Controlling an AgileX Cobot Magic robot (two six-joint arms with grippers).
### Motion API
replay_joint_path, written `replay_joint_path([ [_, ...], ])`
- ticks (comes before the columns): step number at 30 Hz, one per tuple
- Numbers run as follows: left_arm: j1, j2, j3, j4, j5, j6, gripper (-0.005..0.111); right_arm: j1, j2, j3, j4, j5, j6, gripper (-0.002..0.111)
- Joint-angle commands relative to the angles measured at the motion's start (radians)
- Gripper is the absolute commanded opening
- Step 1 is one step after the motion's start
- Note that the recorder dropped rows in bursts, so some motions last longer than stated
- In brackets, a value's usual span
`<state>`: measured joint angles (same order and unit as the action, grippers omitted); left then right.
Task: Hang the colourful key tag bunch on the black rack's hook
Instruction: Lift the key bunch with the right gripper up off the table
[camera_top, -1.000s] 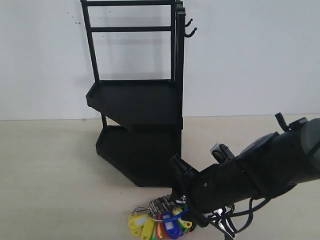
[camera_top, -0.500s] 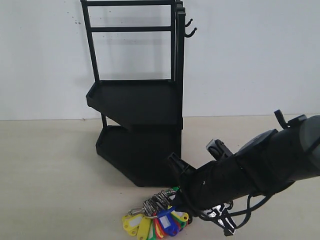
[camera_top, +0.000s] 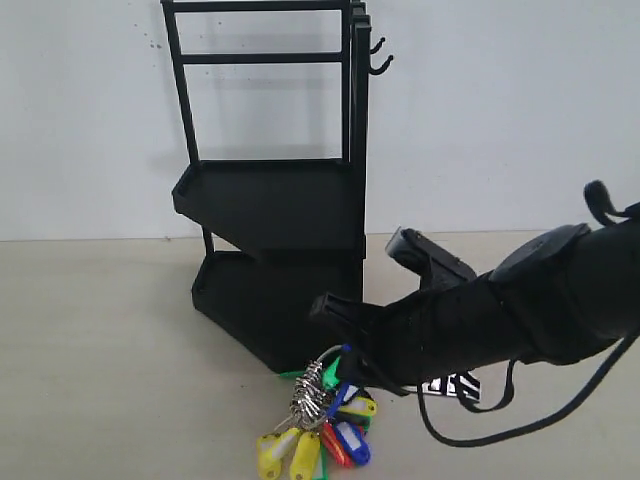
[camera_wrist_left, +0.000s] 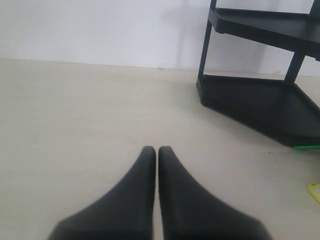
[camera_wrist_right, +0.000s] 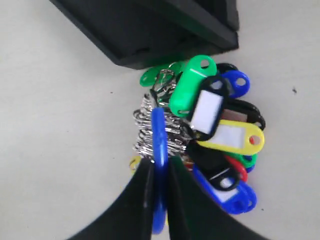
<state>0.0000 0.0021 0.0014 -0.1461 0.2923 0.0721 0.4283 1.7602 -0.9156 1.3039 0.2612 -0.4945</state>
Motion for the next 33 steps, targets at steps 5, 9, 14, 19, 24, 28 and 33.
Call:
replay_joint_path([
  [5,-0.001,-0.002,-0.001,0.005,-0.008,0.003,0.004,0.000,-0.358,0.180,-0.058,-0.106,-0.090,0.000],
  [9,-0.001,-0.002,-0.001,0.005,-0.008,0.003,0.004,0.000,-0.620,0.236,-0.058,-0.116,-0.181,0.000],
  [14,-0.001,-0.002,-0.001,0.005,-0.008,0.003,0.004,0.000,-0.816,0.236,-0.058,-0.127,-0.238,0.000],
  [19,-0.001,-0.002,-0.001,0.005,-0.008,0.003,0.004,0.000,-0.968,0.236,-0.062,-0.147,-0.314,0.000],
  [24,-0.001,-0.002,-0.001,0.005,-0.008,0.003,0.004,0.000,-1.019,0.236,-0.062,-0.250,-0.357,0.000],
  [28,-0.001,-0.002,-0.001,0.005,-0.008,0.003,0.004,0.000,-0.965,0.275,-0.062,-0.288,-0.405,0.000],
  [33,-0.001,-0.002,-0.001,0.005,-0.008,0.003,0.004,0.000,-0.909,0.246,-0.035,-0.239,-0.376,0.000],
])
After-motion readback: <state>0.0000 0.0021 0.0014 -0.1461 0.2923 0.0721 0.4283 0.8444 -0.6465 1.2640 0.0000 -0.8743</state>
